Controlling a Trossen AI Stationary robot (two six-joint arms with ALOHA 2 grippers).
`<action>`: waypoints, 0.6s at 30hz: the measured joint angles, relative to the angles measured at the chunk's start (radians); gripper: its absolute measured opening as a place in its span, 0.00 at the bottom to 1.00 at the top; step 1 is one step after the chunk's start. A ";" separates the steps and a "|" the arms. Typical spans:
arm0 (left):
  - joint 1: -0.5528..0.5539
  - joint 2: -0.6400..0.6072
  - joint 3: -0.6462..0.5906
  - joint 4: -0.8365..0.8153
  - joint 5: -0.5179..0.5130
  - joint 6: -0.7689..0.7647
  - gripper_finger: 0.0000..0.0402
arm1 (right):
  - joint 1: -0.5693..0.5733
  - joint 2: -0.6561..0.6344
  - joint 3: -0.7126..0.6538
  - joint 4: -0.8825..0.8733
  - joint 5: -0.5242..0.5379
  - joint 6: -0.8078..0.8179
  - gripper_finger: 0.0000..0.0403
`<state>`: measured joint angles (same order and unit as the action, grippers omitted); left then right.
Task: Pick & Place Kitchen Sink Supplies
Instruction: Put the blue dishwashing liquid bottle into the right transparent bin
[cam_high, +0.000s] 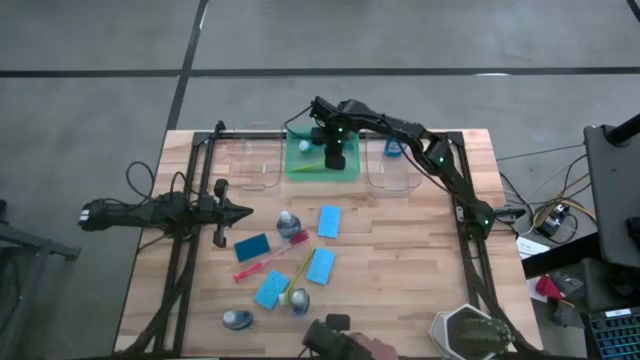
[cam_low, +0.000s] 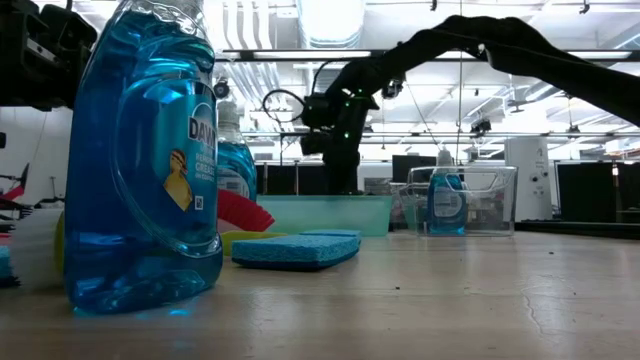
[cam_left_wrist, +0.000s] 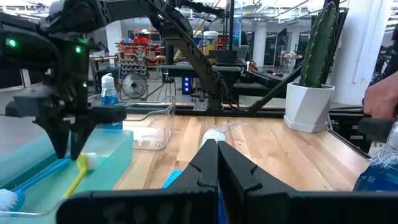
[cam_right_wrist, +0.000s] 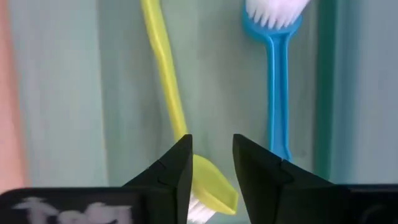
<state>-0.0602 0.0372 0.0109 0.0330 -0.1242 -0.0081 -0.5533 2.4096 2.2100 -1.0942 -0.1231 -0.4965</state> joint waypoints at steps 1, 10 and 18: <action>0.000 0.000 0.000 0.000 0.000 0.000 0.01 | 0.000 -0.001 0.011 -0.011 -0.006 -0.001 0.29; 0.000 0.000 0.000 0.000 0.000 0.000 0.01 | 0.010 -0.002 0.015 -0.053 -0.160 -0.079 0.24; 0.000 0.000 0.000 0.000 0.000 0.000 0.01 | 0.012 0.005 -0.011 -0.053 -0.166 -0.085 0.04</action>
<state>-0.0601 0.0372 0.0109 0.0330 -0.1242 -0.0082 -0.5410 2.4149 2.1990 -1.1477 -0.2892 -0.5817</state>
